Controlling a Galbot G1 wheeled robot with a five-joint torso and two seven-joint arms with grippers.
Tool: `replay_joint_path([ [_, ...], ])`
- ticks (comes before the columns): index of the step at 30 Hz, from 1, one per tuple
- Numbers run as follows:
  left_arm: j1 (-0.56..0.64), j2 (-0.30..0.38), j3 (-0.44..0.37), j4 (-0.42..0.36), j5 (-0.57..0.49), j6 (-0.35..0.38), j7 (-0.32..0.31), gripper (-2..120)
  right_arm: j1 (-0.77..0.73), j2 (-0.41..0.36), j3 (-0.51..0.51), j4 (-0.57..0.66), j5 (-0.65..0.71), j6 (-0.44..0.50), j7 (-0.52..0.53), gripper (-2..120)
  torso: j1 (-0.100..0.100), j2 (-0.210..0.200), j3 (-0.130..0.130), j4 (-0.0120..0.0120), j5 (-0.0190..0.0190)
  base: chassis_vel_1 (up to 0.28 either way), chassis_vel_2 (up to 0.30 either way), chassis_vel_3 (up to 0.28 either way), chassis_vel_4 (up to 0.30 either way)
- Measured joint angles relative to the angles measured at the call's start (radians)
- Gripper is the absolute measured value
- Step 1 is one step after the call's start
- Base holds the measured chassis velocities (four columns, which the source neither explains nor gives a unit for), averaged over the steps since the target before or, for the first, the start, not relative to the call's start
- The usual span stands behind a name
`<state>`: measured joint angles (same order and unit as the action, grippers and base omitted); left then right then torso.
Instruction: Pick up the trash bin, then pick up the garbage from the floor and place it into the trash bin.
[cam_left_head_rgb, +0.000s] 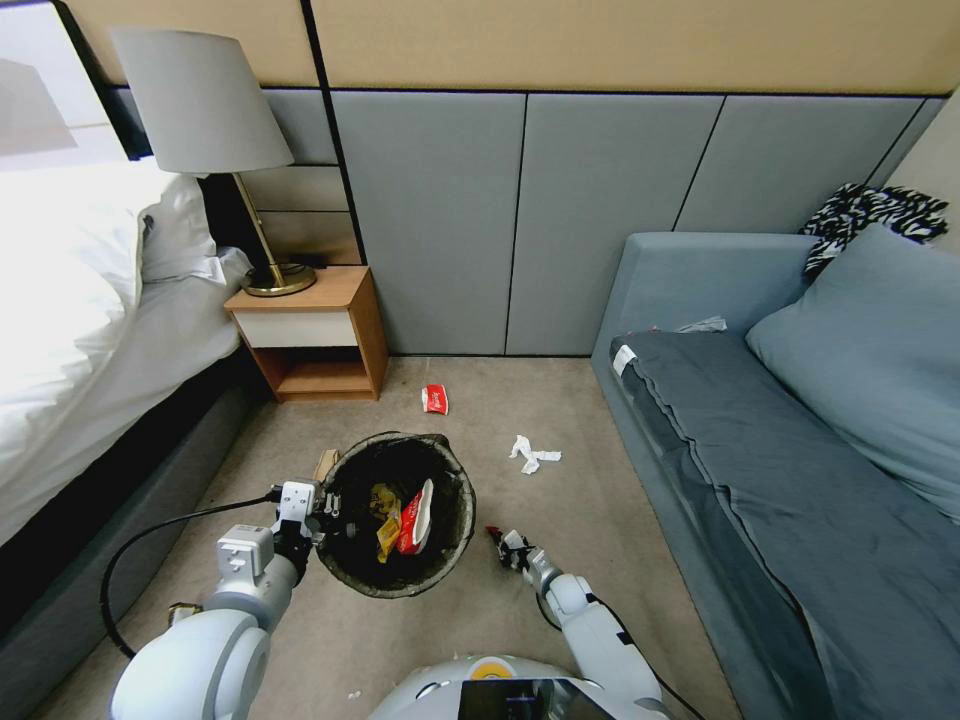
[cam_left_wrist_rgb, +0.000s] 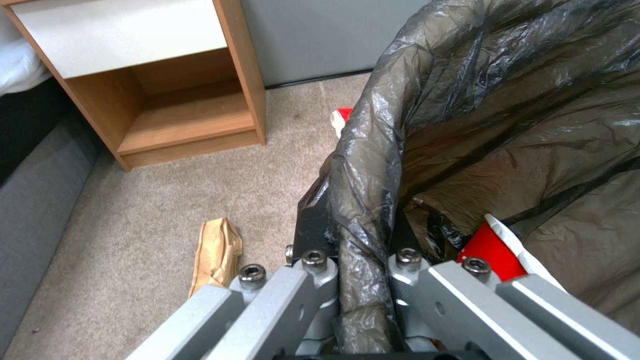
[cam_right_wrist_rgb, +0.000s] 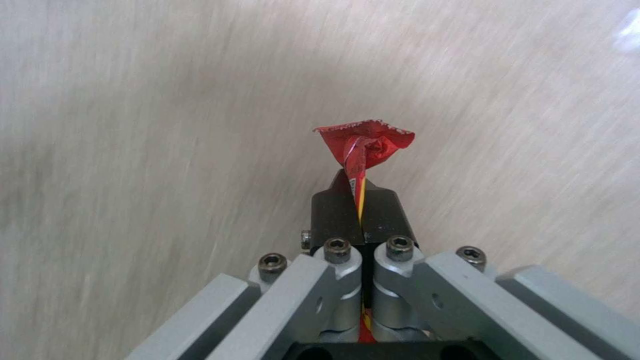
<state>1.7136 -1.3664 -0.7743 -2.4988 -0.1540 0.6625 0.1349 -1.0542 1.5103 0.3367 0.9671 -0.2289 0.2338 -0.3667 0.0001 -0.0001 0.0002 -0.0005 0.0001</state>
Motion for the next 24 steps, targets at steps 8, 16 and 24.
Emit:
replay_joint_path([
  [8, 0.001, 0.002, -0.004, -0.001, -0.008, 0.002, 0.0, 1, -0.063, -0.069, 0.007, 0.297, 0.124, -0.098, -0.013, 0, 0.0, 0.0, 0.0, 0.0002, 0.0, 0.0, 0.0, 0.0, 0.0],
  [16, 0.001, 0.004, -0.003, -0.001, -0.017, 0.004, 0.0, 1, -0.132, -0.136, 0.017, 0.6, 0.252, -0.202, 0.003, 0, 0.0, 0.0, 0.0, 0.0004, 0.0, 0.0, 0.0, 0.0, 0.0],
  [24, 0.003, 0.004, -0.006, -0.001, -0.02, 0.004, -0.001, 1, -0.139, -0.165, 0.027, 0.766, 0.288, -0.217, 0.006, 0, 0.0, 0.0, 0.0, 0.0003, -0.0001, 0.0, 0.0, 0.0, 0.0],
])
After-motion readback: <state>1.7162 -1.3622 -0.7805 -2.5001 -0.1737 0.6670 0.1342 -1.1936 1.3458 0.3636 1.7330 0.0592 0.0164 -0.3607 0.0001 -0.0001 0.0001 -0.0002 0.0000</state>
